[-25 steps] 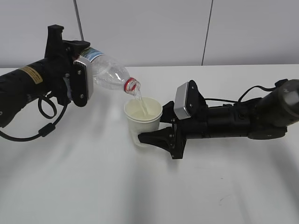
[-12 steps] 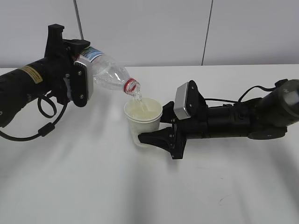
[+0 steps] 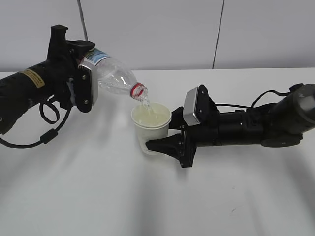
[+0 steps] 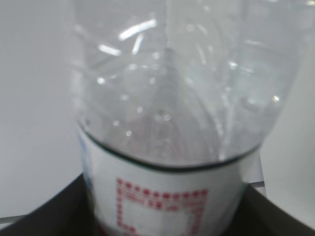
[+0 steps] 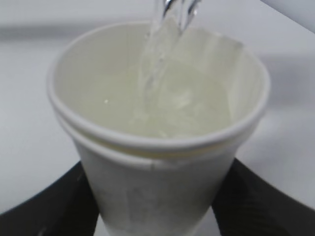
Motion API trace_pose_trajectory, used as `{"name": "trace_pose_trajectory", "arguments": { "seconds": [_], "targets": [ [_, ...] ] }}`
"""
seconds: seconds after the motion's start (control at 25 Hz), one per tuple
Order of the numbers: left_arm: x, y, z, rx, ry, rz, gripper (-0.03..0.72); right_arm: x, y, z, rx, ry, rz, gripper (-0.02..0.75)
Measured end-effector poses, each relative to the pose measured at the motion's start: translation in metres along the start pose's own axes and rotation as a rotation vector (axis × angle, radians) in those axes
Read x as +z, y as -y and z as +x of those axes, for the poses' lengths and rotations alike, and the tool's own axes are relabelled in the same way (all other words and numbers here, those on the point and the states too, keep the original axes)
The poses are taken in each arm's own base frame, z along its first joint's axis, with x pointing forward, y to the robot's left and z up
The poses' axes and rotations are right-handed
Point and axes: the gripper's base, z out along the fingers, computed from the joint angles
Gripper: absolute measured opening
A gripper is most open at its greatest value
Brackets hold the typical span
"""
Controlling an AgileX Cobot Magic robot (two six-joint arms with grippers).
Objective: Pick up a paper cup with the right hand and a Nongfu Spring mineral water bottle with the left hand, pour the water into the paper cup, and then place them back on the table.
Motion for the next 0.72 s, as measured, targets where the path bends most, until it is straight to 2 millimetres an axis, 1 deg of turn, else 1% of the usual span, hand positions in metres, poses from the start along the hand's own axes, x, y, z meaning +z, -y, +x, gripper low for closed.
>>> {"name": "trace_pose_trajectory", "arguments": {
  "seconds": [0.16,0.24,0.4,0.56,0.72],
  "targets": [
    [0.000,0.000,0.000,-0.006,0.000,-0.005,0.416,0.000,0.001,0.000,0.009,0.004,0.015,0.473],
    [0.000,0.000,0.000,-0.038,0.000,-0.005,0.416,0.000,0.002,0.000,0.010,0.004,0.020,0.473],
    [0.000,0.000,-0.001,-0.119,0.002,-0.001,0.416,0.000,0.003,-0.001,0.014,0.007,0.028,0.473],
    [0.002,0.002,-0.011,-0.192,0.010,0.034,0.416,0.000,0.004,-0.001,0.017,0.012,0.043,0.473],
    [0.003,0.003,-0.016,-0.323,-0.022,0.048,0.416,0.000,0.005,-0.001,0.022,0.015,0.049,0.473]
  ]
}}
